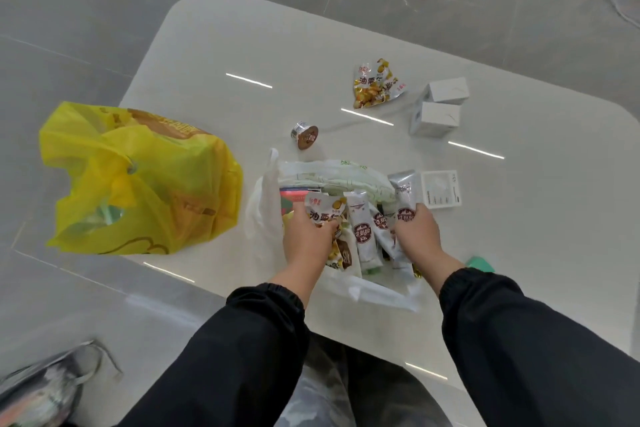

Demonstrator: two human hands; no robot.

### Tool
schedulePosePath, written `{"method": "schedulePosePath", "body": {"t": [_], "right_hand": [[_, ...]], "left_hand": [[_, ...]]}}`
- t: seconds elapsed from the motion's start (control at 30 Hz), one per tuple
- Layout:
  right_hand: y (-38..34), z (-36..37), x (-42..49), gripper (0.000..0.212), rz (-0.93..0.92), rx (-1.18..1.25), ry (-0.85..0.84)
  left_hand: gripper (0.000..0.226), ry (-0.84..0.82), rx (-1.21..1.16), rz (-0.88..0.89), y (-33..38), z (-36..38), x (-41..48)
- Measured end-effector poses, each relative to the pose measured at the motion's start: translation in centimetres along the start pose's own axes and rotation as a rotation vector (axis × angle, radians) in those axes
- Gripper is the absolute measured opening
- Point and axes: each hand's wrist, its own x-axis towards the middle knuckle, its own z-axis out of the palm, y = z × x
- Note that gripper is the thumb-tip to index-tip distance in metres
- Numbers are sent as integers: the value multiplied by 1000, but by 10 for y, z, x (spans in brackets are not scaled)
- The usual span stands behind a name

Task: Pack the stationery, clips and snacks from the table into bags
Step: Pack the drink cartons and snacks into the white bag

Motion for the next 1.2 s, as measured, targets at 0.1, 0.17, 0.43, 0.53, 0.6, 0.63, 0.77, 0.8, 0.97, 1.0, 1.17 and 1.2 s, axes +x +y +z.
{"method": "schedulePosePath", "body": {"t": [0.1, 0.17, 0.43, 0.53, 0.6, 0.63, 0.77, 0.8, 0.97, 1.0, 1.17, 1.2], "right_hand": [[13, 5, -8, 18, 15, -53, -9], [18, 9, -12, 19, 24, -55, -38], [22, 20, -11, 12, 88, -102, -48], [24, 20, -9, 9, 31, -74, -47], [27, 19, -7, 10, 14, -154, -42], [28, 17, -7, 14, 15, -193, -44], [29, 16, -9, 39, -65, -373, -28], [27, 17, -11, 42, -115, -416, -17], [5, 14, -15, 50, -369, -491, 15], [-2, 13, -14, 51, -404, -494, 17], [-35, 4, -4, 57, -508, -557, 38], [-41, 2, 0, 57, -518, -570, 49]], "left_hand": [[36, 64, 35, -3, -9, -1, -6], [39, 74, 40, -9, -14, -2, -6], [42, -187, 135, 21, -22, -4, -2], [45, -260, 271, 85, -24, -5, 3], [45, -222, 434, 171, -24, -7, 6], [44, -191, 501, 221, -23, -9, 7], [54, -100, 634, 395, -20, -15, 6], [56, -84, 645, 440, -18, -16, 6], [60, -53, 726, 616, 9, -18, 10], [61, -53, 741, 626, 16, -19, 11], [67, -35, 837, 680, 42, -24, 27], [67, -28, 845, 678, 46, -26, 31]]}}
